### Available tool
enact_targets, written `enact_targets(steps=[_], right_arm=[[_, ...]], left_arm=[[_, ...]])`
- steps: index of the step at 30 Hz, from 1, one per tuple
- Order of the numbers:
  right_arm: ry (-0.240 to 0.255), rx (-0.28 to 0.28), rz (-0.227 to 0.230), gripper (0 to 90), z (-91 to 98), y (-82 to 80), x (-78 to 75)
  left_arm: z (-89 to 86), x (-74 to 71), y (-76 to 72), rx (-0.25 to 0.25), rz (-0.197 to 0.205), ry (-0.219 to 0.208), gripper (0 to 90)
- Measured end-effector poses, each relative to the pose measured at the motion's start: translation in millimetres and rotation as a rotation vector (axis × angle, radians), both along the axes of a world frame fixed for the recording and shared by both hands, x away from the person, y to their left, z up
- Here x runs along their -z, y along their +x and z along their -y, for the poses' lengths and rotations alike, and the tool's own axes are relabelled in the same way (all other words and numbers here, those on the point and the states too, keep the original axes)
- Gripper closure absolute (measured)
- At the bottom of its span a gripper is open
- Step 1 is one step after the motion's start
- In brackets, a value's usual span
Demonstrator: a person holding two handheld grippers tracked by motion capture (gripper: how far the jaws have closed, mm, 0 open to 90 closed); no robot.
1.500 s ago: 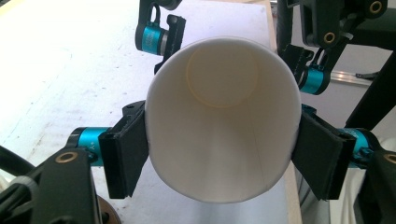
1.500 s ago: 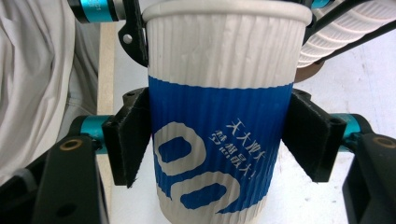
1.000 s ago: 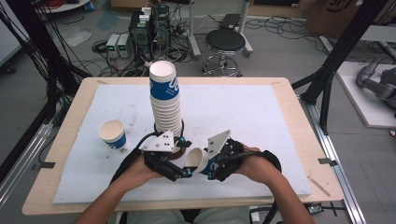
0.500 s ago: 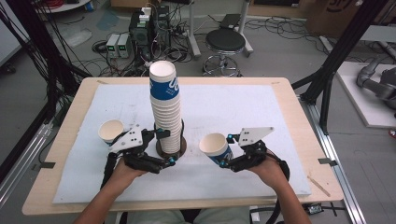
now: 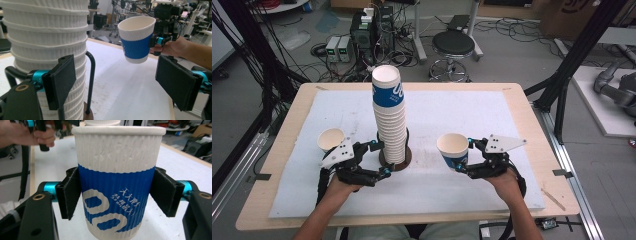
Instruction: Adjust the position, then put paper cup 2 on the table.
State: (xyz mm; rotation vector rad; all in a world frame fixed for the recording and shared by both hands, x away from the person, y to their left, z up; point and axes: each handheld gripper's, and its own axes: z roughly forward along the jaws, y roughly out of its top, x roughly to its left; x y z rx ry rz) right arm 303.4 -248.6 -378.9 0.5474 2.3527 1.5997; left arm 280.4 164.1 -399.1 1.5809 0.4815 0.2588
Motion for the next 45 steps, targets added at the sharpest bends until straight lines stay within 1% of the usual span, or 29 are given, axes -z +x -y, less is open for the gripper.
enact_targets(steps=[2, 3, 4, 7, 9, 10, 11, 12, 13, 14, 15, 17, 18, 19, 21, 23, 27, 29, 32, 34, 38, 42, 45], right_arm=[[0.023, 0.020, 0.015, 29.6, 3.3, -0.6, -0.2], [0.050, 0.036, 0.022, 29.5, 6.6, -1.4, -0.9], [0.050, 0.036, 0.022, 29.5, 6.6, -1.4, -0.9], [0.081, 0.060, 0.039, 29.5, 12.3, -2.3, -2.3], [0.094, 0.085, 0.047, 29.5, 16.6, -3.6, -3.6], [0.099, 0.089, 0.056, 29.5, 18.2, -3.2, -4.0], [0.106, 0.114, 0.061, 29.5, 21.6, -3.9, -4.8], [0.106, 0.114, 0.061, 29.5, 21.6, -3.9, -4.8], [0.108, 0.123, 0.072, 29.5, 23.2, -3.4, -5.1], [0.116, 0.142, 0.075, 29.5, 26.4, -3.6, -5.6], [0.116, 0.142, 0.075, 29.5, 26.4, -3.6, -5.6], [0.128, 0.168, 0.078, 29.5, 31.2, -5.0, -6.0], [0.128, 0.168, 0.078, 29.5, 31.2, -5.0, -6.0], [0.130, 0.184, 0.081, 29.5, 34.5, -5.3, -6.1], [0.133, 0.191, 0.079, 29.5, 36.0, -5.4, -5.9], [0.132, 0.209, 0.077, 29.5, 39.6, -5.6, -4.8], [0.127, 0.214, 0.081, 29.5, 40.9, -6.4, -4.0], [0.129, 0.215, 0.076, 29.5, 40.9, -7.9, -4.3], [0.129, 0.216, 0.087, 29.5, 41.3, -7.3, -4.7], [0.127, 0.217, 0.075, 29.5, 40.9, -7.4, -4.4], [0.126, 0.218, 0.082, 29.5, 41.2, -6.6, -4.2], [0.127, 0.233, 0.082, 29.5, 41.3, -6.1, -4.6], [0.127, 0.236, 0.087, 29.5, 41.4, -5.5, -4.8]], left_arm=[[-2.6, 2.0, -0.8, -0.009, 0.006, -0.008, 16.7], [-4.1, 3.0, -1.8, -0.013, 0.009, -0.010, 16.7], [-5.5, 4.1, -2.6, -0.020, 0.016, -0.015, 16.7], [-10.8, 7.6, -4.7, -0.040, 0.029, -0.026, 16.7], [-13.8, 8.3, -5.2, -0.051, 0.032, -0.028, 16.7], [-15.4, 8.4, -5.2, -0.058, 0.036, -0.025, 16.7], [-16.4, 8.4, -5.3, -0.069, 0.041, -0.024, 16.7], [-17.8, 8.4, -5.4, -0.071, 0.044, -0.022, 16.7], [-19.0, 8.7, -5.6, -0.081, 0.049, -0.015, 16.7], [-19.8, 9.1, -5.8, -0.085, 0.051, -0.009, 16.7], [-20.6, 9.7, -5.8, -0.089, 0.054, 0.001, 16.7], [-21.7, 10.9, -5.8, -0.096, 0.057, 0.014, 16.7], [-21.6, 11.6, -6.0, -0.102, 0.055, 0.018, 16.7], [-21.8, 11.9, -5.9, -0.099, 0.055, 0.020, 16.8], [-22.0, 12.2, -5.8, -0.099, 0.057, 0.025, 16.7], [-22.0, 12.0, -5.9, -0.100, 0.057, 0.019, 16.7], [-22.9, 11.2, -6.0, -0.104, 0.062, 0.014, 16.7], [-23.1, 11.3, -6.2, -0.106, 0.062, 0.011, 16.7], [-24.0, 11.4, -6.1, -0.105, 0.060, 0.013, 16.7], [-24.3, 11.3, -5.8, -0.108, 0.061, 0.007, 16.7], [-25.6, 11.3, -6.1, -0.110, 0.062, 0.008, 16.7], [-26.2, 12.8, -6.7, -0.112, 0.057, 0.009, 16.8], [-28.1, 12.9, -7.7, -0.122, 0.056, 0.007, 16.8]])
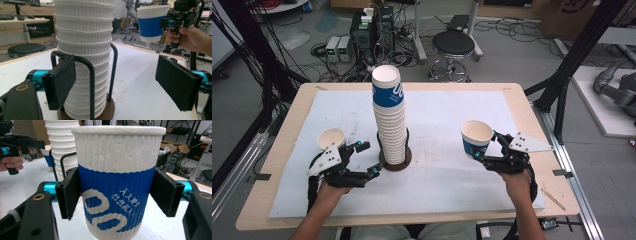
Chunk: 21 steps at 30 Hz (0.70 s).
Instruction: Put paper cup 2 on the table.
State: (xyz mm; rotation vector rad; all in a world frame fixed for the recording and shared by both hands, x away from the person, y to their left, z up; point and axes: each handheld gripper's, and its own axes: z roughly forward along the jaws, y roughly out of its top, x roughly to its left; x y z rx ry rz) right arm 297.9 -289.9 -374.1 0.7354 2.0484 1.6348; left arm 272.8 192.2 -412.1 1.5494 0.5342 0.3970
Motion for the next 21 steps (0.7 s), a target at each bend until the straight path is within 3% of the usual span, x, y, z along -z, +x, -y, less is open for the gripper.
enact_targets(steps=[8, 16, 21], right_arm=[[-0.007, 0.035, 0.011, 29.5, 1.8, 8.0, 1.5], [0.018, 0.108, 0.017, 29.5, 5.4, 23.3, 5.5], [0.024, 0.164, -0.002, 29.4, 7.6, 35.1, 10.8]], left_arm=[[-10.6, -3.4, -2.5, -0.048, 0.011, 0.000, 16.8], [-29.1, -4.5, -3.0, -0.113, 0.020, 0.007, 16.8], [-39.2, -4.8, -4.1, -0.144, 0.024, 0.006, 16.8]])
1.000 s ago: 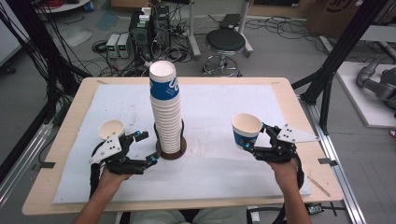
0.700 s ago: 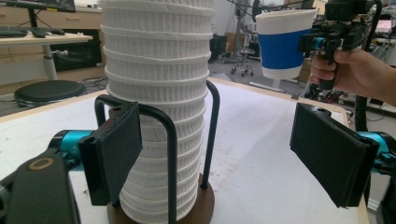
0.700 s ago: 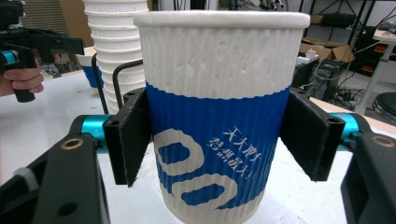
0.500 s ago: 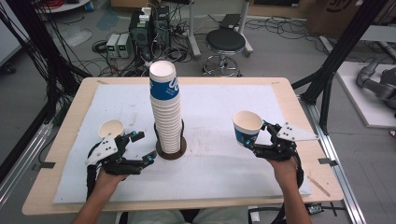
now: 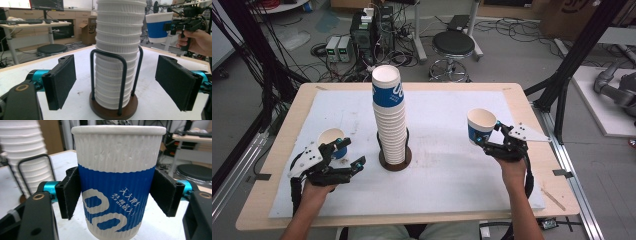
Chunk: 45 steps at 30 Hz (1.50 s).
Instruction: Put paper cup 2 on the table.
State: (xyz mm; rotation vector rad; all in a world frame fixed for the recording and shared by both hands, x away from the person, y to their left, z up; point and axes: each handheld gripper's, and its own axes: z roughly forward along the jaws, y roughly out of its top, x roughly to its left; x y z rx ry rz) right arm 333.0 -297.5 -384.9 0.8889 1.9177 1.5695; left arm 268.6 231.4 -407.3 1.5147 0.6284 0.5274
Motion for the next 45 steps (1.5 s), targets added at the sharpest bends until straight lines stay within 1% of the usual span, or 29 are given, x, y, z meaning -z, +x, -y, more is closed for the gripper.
enact_targets(steps=[2, 5, 9, 14, 19, 23, 24, 25, 28, 32, 34, 39, 45], right_arm=[[0.000, 0.023, -0.017, 29.3, 0.2, 4.9, 2.5], [-0.003, 0.065, -0.031, 29.4, 0.9, 13.6, 7.3], [0.021, 0.115, -0.054, 29.3, 2.8, 25.3, 14.2], [0.017, 0.154, -0.092, 29.3, 3.1, 39.6, 24.8], [0.039, 0.182, -0.126, 29.3, 0.7, 52.9, 36.1], [0.041, 0.181, -0.151, 29.3, -4.8, 61.1, 45.2], [0.035, 0.177, -0.155, 29.3, -6.2, 62.5, 46.9], [0.014, 0.175, -0.162, 29.3, -8.8, 64.4, 49.9], [-0.009, 0.169, -0.189, 29.3, -14.2, 68.2, 56.7], [-0.019, 0.160, -0.219, 29.0, -18.3, 71.6, 63.1], [-0.034, 0.161, -0.226, 28.4, -19.3, 72.3, 65.2], [-0.061, 0.163, -0.226, 25.3, -19.8, 70.4, 64.0], [-0.087, 0.162, -0.246, 23.7, -15.8, 67.8, 61.3]], left_arm=[[-3.2, 0.1, -0.4, -0.012, 0.000, 0.000, 16.8], [-7.4, 1.2, -0.6, -0.023, -0.004, 0.003, 16.8], [-10.7, 2.3, -0.4, -0.037, -0.003, 0.004, 16.8], [-12.9, 3.8, 0.2, -0.045, -0.002, 0.008, 16.8], [-13.7, 4.1, 0.4, -0.048, -0.002, 0.008, 16.8], [-13.5, 4.7, 0.9, -0.050, -0.002, 0.011, 16.9], [-13.0, 4.9, 0.6, -0.049, -0.004, 0.009, 16.9], [-12.8, 4.9, 0.5, -0.049, -0.003, 0.009, 17.0], [-12.4, 5.1, 0.3, -0.049, -0.002, 0.010, 17.1], [-12.4, 5.7, 0.4, -0.047, -0.005, 0.010, 17.1], [-12.8, 5.6, 0.4, -0.048, -0.004, 0.012, 17.0], [-13.2, 5.8, 0.3, -0.049, -0.006, 0.010, 17.0], [-12.7, 5.8, 0.5, -0.045, -0.006, 0.013, 17.2]])
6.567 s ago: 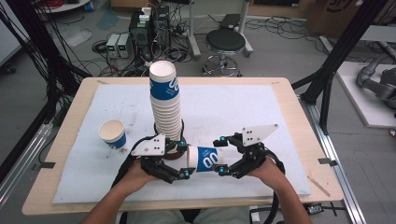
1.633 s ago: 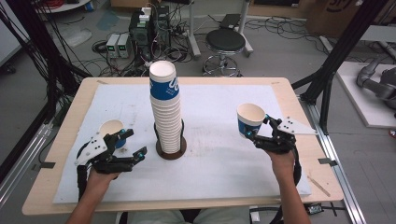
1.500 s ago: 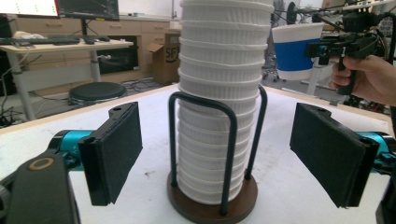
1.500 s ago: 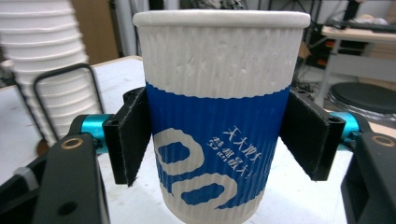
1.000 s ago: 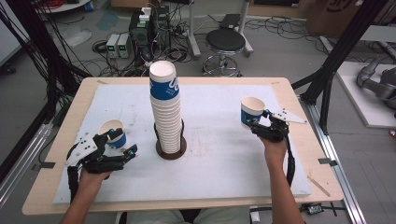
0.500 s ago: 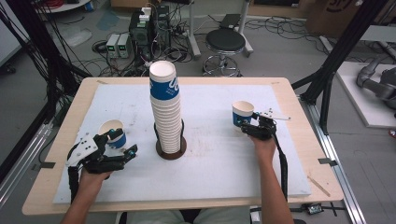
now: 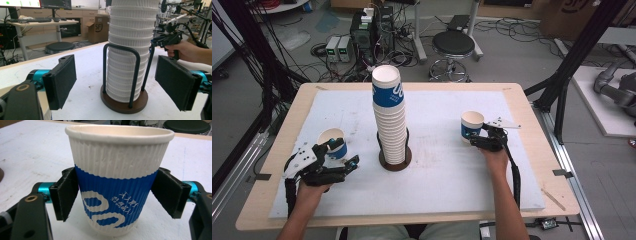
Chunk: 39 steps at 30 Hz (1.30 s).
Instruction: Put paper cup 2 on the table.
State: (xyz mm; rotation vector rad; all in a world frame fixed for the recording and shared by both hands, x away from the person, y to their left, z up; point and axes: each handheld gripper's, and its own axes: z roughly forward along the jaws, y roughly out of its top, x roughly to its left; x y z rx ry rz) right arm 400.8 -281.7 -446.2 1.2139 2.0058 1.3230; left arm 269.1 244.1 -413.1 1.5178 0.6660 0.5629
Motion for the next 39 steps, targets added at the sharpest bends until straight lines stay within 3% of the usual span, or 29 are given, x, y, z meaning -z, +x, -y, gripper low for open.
enact_targets(steps=[3, 8, 16, 23, 31, 39], right_arm=[[-0.022, -0.009, -0.004, 23.7, 0.8, -1.4, -1.2], [-0.125, -0.040, -0.013, 23.9, -0.5, -5.5, -3.8], [-0.158, -0.048, -0.039, 20.9, 1.4, -10.4, -6.3], [-0.091, -0.052, -0.029, 20.5, 15.6, -21.6, -10.3], [-0.062, -0.102, -0.034, 20.5, 27.9, -46.4, -22.6], [-0.007, -0.130, 0.033, 20.5, 33.5, -78.9, -38.9]], left_arm=[[-0.2, 0.2, 0.4, -0.004, 0.000, -0.003, 17.3], [-0.2, 0.1, 0.4, -0.002, -0.001, -0.004, 17.4], [1.4, 1.2, 0.6, 0.006, -0.007, 0.000, 17.5], [1.9, 1.5, 1.0, 0.010, -0.009, 0.002, 17.5], [2.1, 2.3, 2.2, 0.018, -0.024, -0.012, 17.2], [2.4, 1.3, 2.6, 0.015, -0.023, -0.028, 16.8]])
